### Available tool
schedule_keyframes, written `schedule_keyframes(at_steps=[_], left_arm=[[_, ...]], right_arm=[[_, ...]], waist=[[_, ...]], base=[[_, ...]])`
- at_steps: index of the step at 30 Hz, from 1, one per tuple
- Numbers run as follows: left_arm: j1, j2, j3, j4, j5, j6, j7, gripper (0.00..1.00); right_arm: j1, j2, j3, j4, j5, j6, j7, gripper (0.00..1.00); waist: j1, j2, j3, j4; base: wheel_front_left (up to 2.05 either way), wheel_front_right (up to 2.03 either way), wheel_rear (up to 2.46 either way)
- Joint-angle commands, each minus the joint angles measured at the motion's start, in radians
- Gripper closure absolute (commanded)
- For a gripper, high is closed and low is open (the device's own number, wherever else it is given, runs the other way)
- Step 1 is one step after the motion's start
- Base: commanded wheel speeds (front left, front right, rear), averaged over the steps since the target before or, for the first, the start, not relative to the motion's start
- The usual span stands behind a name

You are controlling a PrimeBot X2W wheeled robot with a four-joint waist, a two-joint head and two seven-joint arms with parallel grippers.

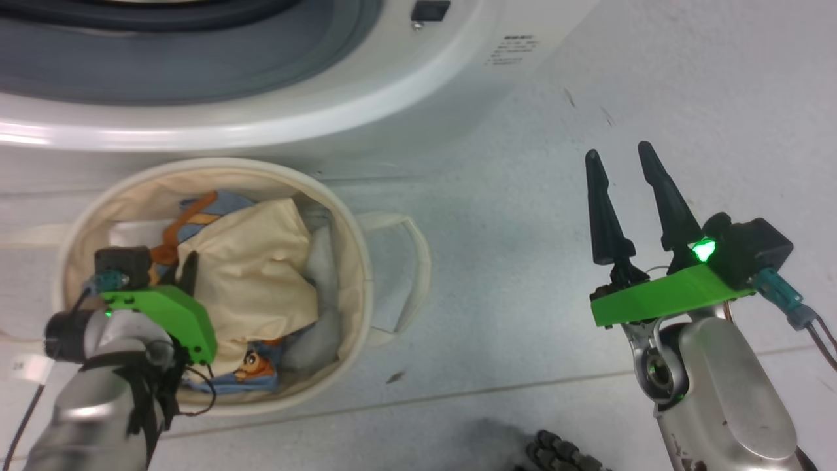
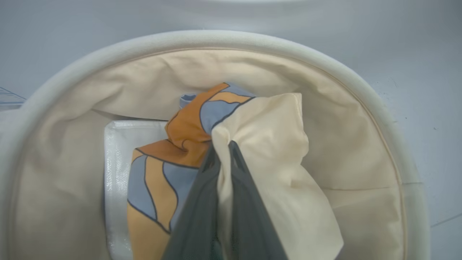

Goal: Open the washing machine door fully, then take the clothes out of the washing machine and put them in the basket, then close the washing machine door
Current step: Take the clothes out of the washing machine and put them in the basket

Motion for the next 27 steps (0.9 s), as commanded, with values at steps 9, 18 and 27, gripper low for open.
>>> schedule_keyframes(at_steps=[9,18,27], left_arm=[[-0.028,0.049,0.017,0.047,-0.049,-0.005,0.064,1.0],[-0.015,0.063,0.003,0.037,-0.097,-0.006,0.03,0.0],[0.027,0.075,-0.003,-0.069,-0.098,-0.006,-0.022,0.0]], right_arm=[[0.005,0.002,-0.014,-0.061,-0.008,0.007,-0.005,0.0],[-0.012,0.002,0.013,-0.046,-0.006,0.007,-0.005,0.0],[0.01,0.002,0.04,0.005,0.003,0.007,-0.005,0.0]], waist=[[0.0,0.0,0.054,-0.022],[0.0,0.0,0.011,-0.015],[0.0,0.0,-0.12,0.035]], base=[[0.0,0.0,0.0],[0.0,0.0,0.0],[0.0,0.0,0.0]])
